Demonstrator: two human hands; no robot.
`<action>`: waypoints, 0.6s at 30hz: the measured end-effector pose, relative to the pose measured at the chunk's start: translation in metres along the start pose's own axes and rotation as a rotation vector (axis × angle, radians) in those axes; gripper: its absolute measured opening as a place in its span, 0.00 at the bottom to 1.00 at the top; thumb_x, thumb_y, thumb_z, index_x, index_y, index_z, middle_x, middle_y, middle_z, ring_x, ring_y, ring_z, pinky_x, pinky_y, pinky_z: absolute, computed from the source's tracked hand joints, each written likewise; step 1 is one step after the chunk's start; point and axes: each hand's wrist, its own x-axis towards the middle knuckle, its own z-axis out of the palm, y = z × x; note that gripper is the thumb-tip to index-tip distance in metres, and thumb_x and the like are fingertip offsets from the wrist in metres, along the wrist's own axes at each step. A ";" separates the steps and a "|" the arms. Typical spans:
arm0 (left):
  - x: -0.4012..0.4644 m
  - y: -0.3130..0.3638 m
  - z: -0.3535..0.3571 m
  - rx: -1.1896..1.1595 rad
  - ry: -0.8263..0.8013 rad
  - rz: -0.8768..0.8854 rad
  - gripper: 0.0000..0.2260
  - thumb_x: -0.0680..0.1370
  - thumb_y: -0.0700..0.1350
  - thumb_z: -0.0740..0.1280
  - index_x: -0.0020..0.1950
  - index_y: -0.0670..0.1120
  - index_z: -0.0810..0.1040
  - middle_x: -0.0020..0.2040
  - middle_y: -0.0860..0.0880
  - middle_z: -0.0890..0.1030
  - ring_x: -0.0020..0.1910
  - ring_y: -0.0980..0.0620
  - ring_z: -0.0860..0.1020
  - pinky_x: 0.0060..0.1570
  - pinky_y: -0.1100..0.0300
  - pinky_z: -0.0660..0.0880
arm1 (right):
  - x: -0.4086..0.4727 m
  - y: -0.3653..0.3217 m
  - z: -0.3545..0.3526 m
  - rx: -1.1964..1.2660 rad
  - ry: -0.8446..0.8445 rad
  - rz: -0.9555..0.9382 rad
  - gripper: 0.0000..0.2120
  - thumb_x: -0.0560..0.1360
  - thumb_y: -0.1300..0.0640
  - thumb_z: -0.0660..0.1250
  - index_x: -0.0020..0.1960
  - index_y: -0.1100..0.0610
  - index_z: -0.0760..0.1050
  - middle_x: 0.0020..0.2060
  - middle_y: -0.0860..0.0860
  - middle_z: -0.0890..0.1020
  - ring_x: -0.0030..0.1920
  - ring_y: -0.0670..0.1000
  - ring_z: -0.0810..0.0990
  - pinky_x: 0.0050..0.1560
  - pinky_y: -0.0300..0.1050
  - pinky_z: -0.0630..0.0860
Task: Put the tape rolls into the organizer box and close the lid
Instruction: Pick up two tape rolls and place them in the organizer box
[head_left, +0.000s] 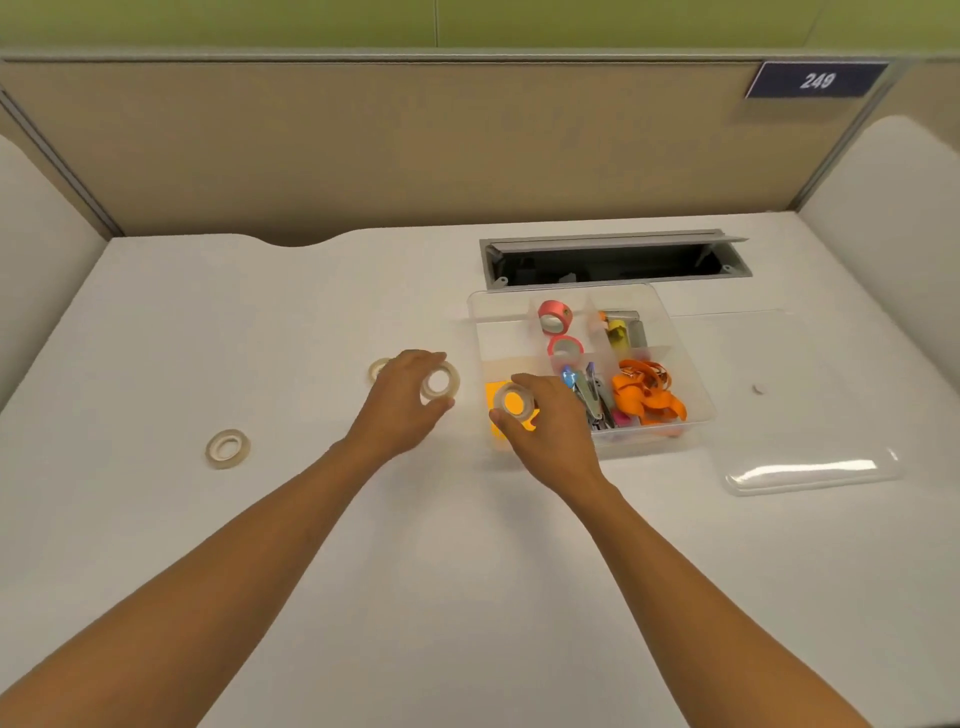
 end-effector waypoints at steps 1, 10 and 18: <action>0.012 0.008 0.002 0.028 -0.022 0.032 0.25 0.73 0.44 0.72 0.69 0.43 0.72 0.67 0.44 0.74 0.66 0.46 0.72 0.66 0.51 0.69 | 0.000 0.005 -0.005 0.007 0.006 0.010 0.21 0.73 0.51 0.72 0.63 0.56 0.74 0.60 0.53 0.78 0.62 0.54 0.73 0.61 0.47 0.69; 0.109 0.063 0.025 0.316 -0.237 0.117 0.27 0.72 0.41 0.73 0.70 0.45 0.71 0.69 0.44 0.73 0.66 0.44 0.71 0.62 0.56 0.68 | 0.003 0.040 -0.030 0.001 0.010 0.010 0.22 0.74 0.46 0.69 0.65 0.52 0.73 0.62 0.49 0.77 0.64 0.50 0.71 0.60 0.55 0.74; 0.154 0.061 0.061 0.526 -0.472 0.114 0.24 0.73 0.37 0.71 0.69 0.46 0.72 0.68 0.44 0.74 0.63 0.44 0.74 0.58 0.58 0.71 | 0.014 0.057 -0.044 0.034 0.018 0.030 0.21 0.73 0.43 0.69 0.63 0.49 0.74 0.61 0.47 0.78 0.61 0.48 0.73 0.58 0.49 0.75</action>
